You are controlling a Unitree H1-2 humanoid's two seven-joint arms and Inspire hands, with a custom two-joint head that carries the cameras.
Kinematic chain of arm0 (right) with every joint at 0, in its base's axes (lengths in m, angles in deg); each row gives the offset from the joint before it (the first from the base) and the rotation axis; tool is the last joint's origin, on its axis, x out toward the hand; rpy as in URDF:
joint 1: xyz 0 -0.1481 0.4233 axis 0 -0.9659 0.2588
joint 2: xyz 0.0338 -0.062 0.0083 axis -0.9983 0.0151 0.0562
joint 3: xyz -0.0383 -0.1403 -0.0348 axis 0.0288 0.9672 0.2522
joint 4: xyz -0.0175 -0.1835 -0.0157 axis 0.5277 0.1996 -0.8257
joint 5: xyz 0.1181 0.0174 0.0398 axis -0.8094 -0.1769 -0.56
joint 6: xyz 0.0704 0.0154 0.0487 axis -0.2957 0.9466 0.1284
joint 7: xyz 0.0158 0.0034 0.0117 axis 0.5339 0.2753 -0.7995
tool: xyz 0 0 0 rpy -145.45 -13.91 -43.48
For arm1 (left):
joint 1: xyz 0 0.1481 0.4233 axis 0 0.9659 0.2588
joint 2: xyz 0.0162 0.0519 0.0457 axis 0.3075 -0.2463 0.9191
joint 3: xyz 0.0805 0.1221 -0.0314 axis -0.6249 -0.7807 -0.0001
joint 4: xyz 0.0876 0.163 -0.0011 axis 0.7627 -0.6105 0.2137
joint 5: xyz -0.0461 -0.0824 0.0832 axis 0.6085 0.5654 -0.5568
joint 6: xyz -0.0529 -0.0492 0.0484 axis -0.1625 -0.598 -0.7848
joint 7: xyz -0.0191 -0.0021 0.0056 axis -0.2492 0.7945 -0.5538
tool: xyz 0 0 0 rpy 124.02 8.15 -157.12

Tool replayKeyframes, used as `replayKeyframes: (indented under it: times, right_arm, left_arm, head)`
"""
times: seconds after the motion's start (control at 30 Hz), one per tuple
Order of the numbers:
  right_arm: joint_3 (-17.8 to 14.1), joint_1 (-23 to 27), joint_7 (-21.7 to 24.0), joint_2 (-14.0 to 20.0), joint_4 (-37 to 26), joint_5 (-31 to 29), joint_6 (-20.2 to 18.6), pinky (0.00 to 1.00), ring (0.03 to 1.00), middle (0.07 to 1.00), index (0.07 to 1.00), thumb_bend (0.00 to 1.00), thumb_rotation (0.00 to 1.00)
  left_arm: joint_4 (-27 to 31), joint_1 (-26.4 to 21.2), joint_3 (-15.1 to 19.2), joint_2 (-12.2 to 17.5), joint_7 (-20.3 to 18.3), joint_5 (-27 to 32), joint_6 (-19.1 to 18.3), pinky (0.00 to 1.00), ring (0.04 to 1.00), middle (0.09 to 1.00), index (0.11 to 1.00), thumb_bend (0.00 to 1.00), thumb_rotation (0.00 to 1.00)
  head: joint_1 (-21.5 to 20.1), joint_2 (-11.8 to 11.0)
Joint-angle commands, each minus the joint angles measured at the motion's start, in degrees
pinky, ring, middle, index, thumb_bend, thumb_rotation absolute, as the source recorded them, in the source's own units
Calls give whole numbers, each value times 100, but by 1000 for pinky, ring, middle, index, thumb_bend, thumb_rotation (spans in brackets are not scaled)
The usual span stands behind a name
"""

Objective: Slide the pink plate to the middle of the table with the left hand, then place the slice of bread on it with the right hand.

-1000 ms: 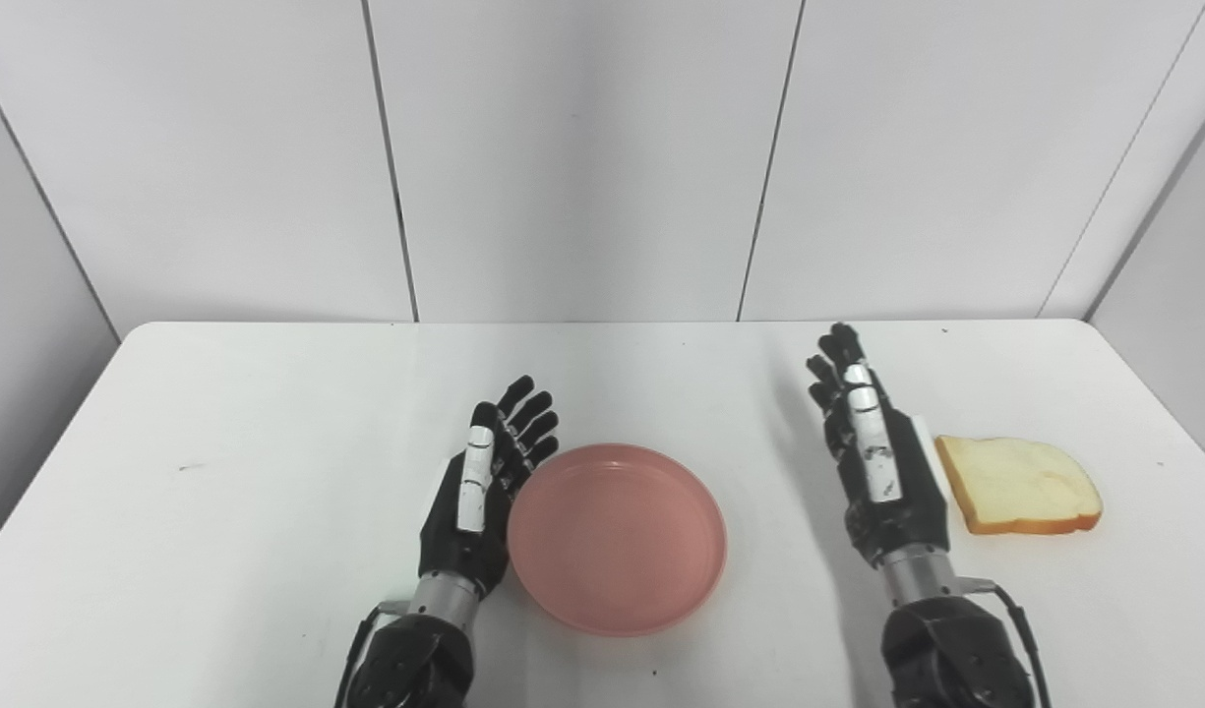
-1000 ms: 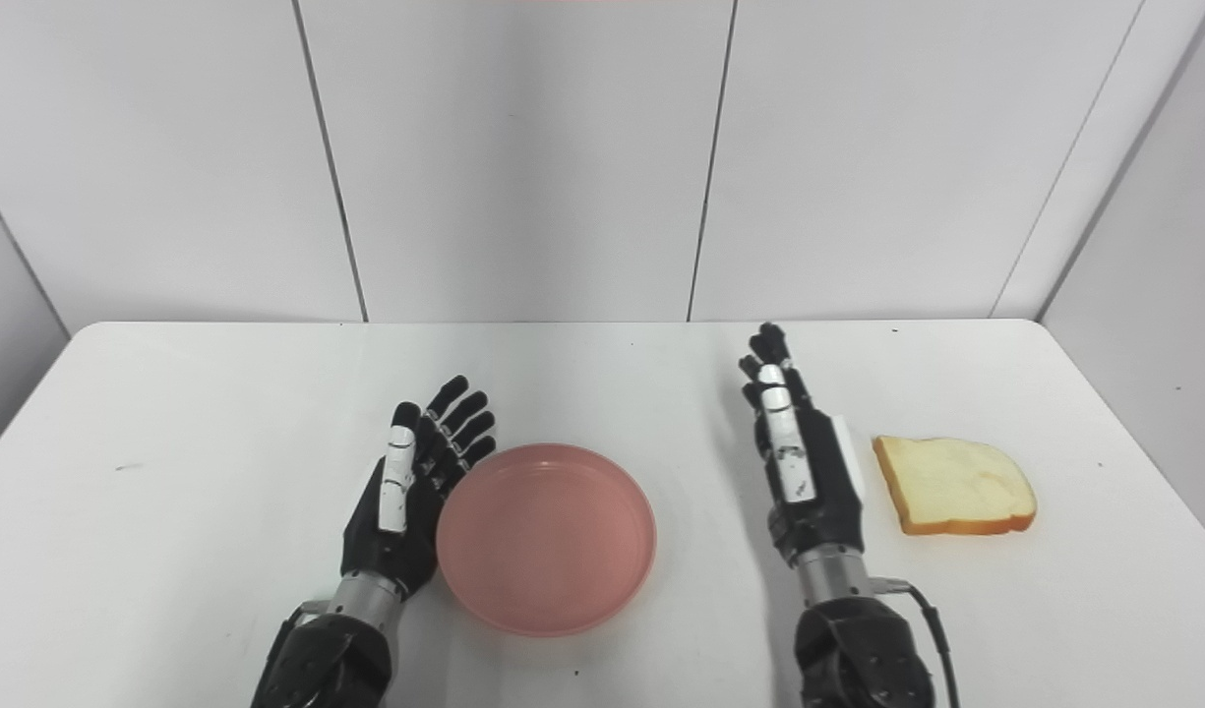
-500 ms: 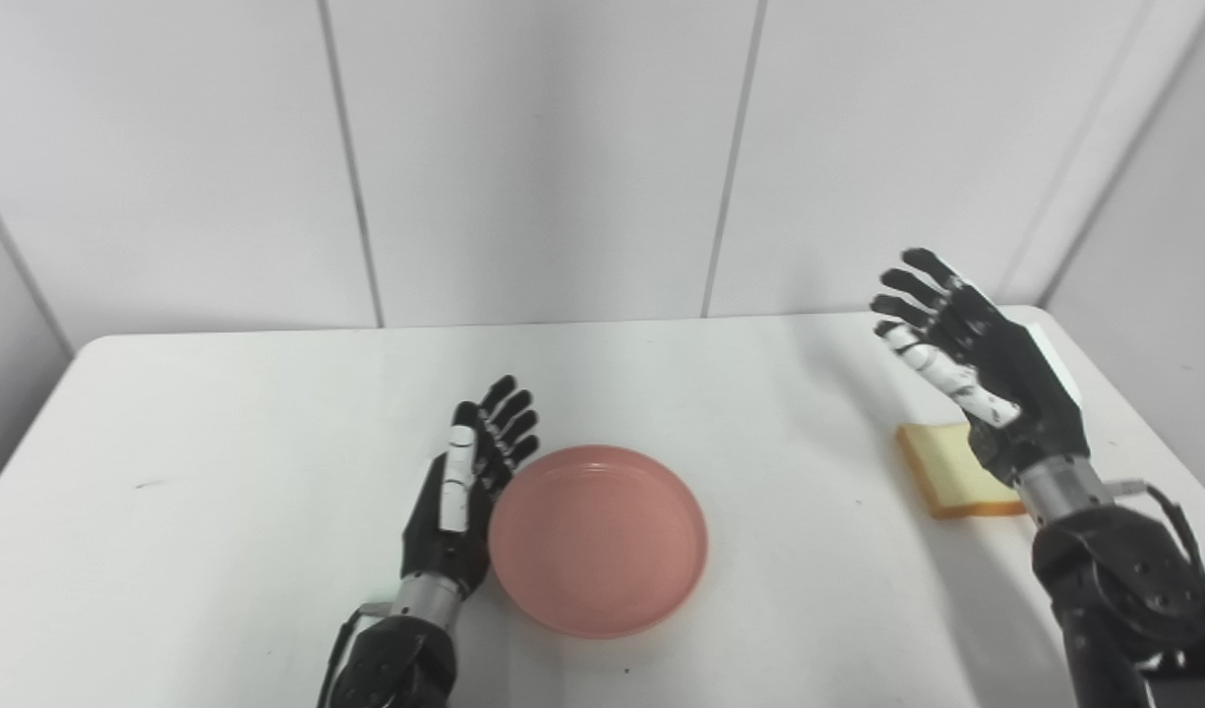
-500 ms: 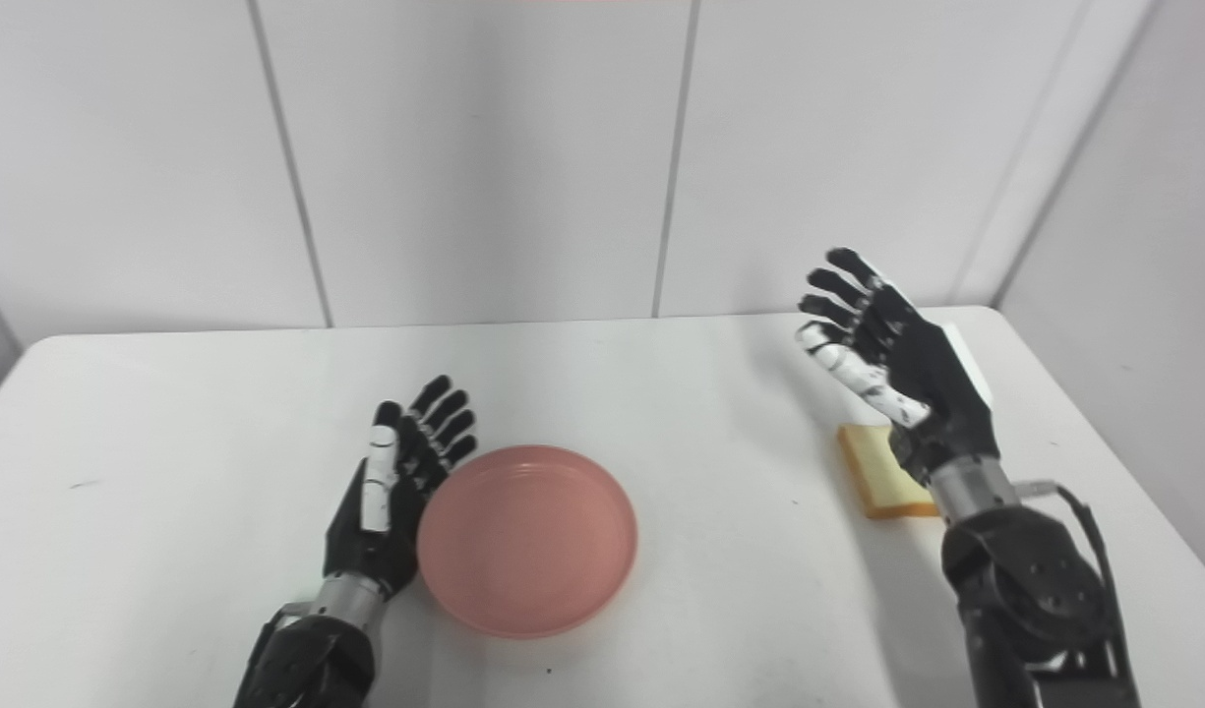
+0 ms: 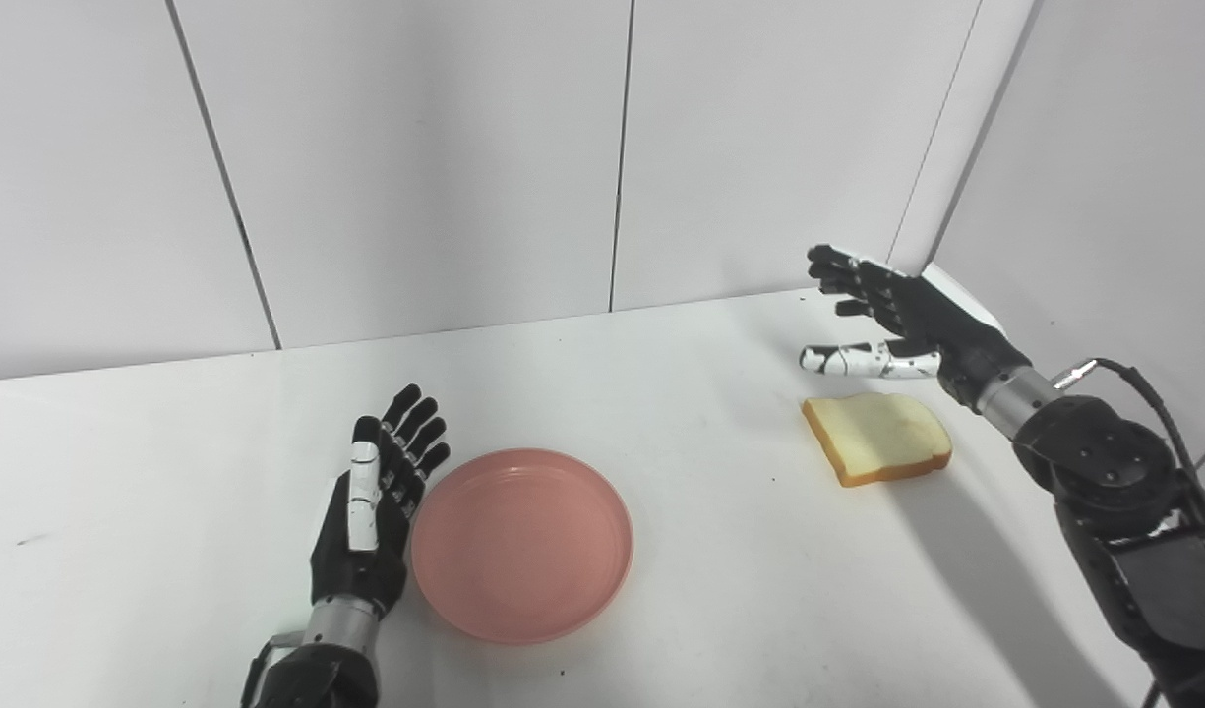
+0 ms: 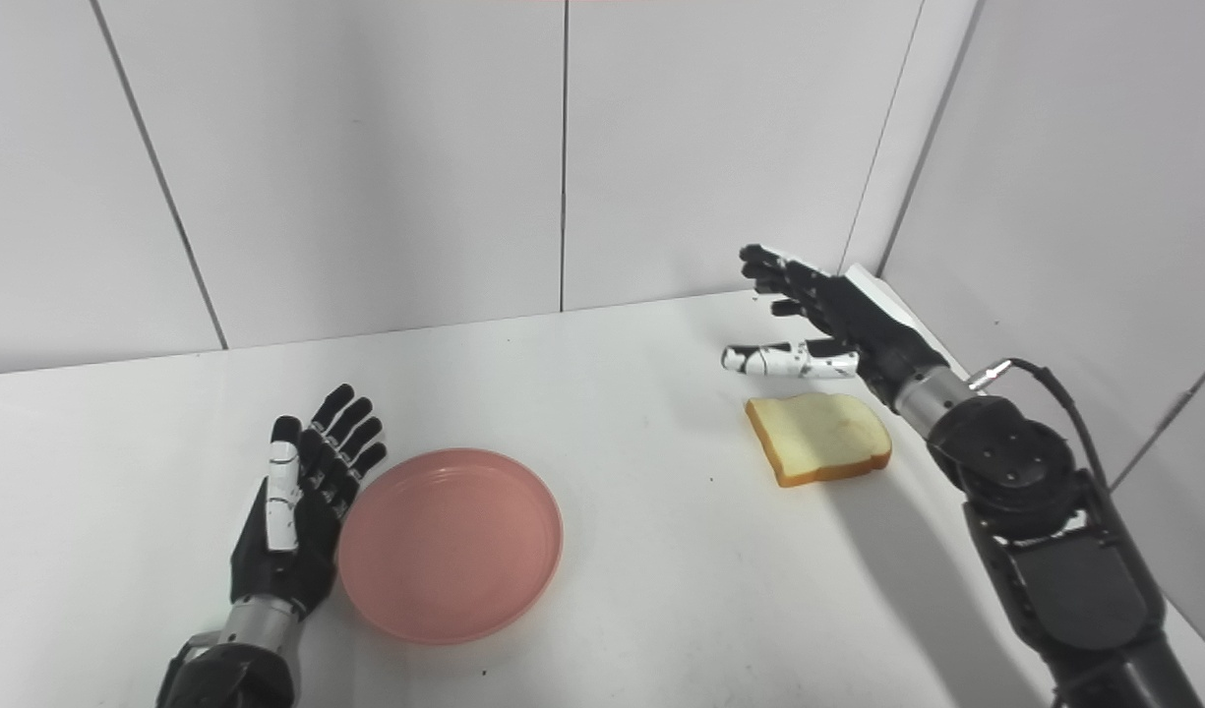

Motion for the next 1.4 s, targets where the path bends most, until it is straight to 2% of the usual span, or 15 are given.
replayKeyframes:
  times: [0.0,0.07,0.2,0.33,0.67,0.87,1.1,1.2,1.37]
  right_arm:
    - [30,323,60,319,-11,220,220,959,980,950,907,854,364]
    - [145,376,102,425,60,449,221,984,997,967,907,904,364]
    - [385,488,297,709,148,881,211,999,1000,983,911,940,357]
    - [615,733,589,916,519,1081,384,1000,1000,992,920,977,326]
    - [954,1044,1150,1152,1083,1333,772,987,1000,1000,965,1000,248]
    - [1152,1110,1329,1238,1261,1609,973,929,1000,1000,961,1000,191]
    - [1577,1274,1622,1345,1416,2146,1100,908,1000,1000,958,1000,251]
    - [1754,1346,1804,1387,1421,2391,1034,889,1000,1000,967,1000,268]
    - [1997,1490,1882,1413,1658,2761,1239,857,988,995,974,1000,292]
  left_arm:
    - [37,-2,45,84,-100,71,64,890,906,908,868,748,957]
    - [31,4,40,104,-145,101,91,901,916,914,876,740,959]
    - [41,7,65,132,-221,173,95,912,925,920,885,724,963]
    - [26,-6,65,159,-222,169,118,909,922,920,885,725,970]
    - [4,-6,40,202,-284,149,182,919,916,922,888,726,979]
    - [-4,0,49,203,-304,163,214,920,916,916,886,736,960]
    - [-12,-3,52,210,-318,178,227,911,914,920,887,736,950]
    - [-21,-11,59,206,-316,186,232,915,916,920,887,734,948]
    - [-32,-22,51,211,-316,171,235,920,919,920,890,731,957]
  head:
    - [-62,-25]
    - [-104,-34]
    - [-264,-66]
    - [-328,-136]
    - [-401,-233]
    - [-383,-234]
    - [-404,-239]
    - [-404,-239]
    - [-412,-242]
